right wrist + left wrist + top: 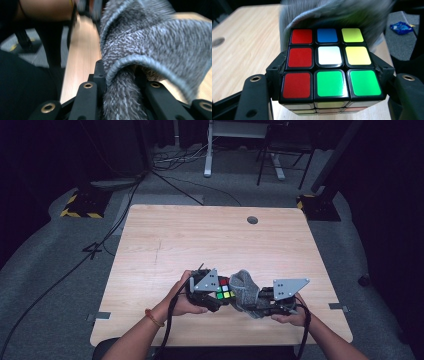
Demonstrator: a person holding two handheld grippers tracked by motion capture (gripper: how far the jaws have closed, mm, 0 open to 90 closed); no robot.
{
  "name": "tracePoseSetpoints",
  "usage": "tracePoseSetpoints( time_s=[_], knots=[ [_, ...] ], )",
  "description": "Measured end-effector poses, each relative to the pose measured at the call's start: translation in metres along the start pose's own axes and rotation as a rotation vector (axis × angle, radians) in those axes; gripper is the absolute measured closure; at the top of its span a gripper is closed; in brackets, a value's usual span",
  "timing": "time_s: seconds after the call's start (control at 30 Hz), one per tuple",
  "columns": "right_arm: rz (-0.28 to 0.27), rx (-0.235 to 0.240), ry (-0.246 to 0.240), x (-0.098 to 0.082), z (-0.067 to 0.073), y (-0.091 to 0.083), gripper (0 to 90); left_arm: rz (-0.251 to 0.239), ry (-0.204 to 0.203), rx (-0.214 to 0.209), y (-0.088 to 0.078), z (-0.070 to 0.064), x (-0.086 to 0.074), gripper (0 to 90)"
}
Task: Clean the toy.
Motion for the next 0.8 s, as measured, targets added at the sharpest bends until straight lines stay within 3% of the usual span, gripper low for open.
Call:
tracePoseSetpoints(
  time_s=[0.1,0.2,0.33,0.47,0.6,0.8],
  knots=[
    [0.013,-0.087,0.005,0.002,-0.006,-0.003,73.4,-0.010,0.038,-0.027,0.002,-0.012,0.007,33.2],
    [0.020,-0.117,0.050,-0.005,-0.013,-0.002,73.0,-0.023,0.048,-0.020,0.001,-0.014,0.012,33.1],
    [0.106,-0.115,0.065,-0.019,-0.015,0.008,73.1,-0.087,-0.001,0.000,-0.011,-0.006,0.017,33.1],
    [0.148,-0.072,0.052,-0.024,-0.009,0.019,73.1,-0.085,-0.025,0.048,-0.015,0.002,0.016,33.1],
    [0.076,-0.029,0.042,-0.015,-0.004,0.017,73.1,-0.069,-0.049,0.051,-0.014,0.009,0.009,33.1],
    [0.071,-0.047,0.017,-0.012,-0.002,0.013,73.1,-0.066,-0.049,0.029,-0.013,0.008,0.008,33.1]
  ],
)
Point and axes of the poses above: each handheld gripper's, and its own axes: y roughly forward along the jaws, x roughly out of its top, z roughly to its left, the point moved 6 cm from there along y, roughly forward along the jaws, and after that the axes turned 10 degrees about x, right-handed, at the moved point
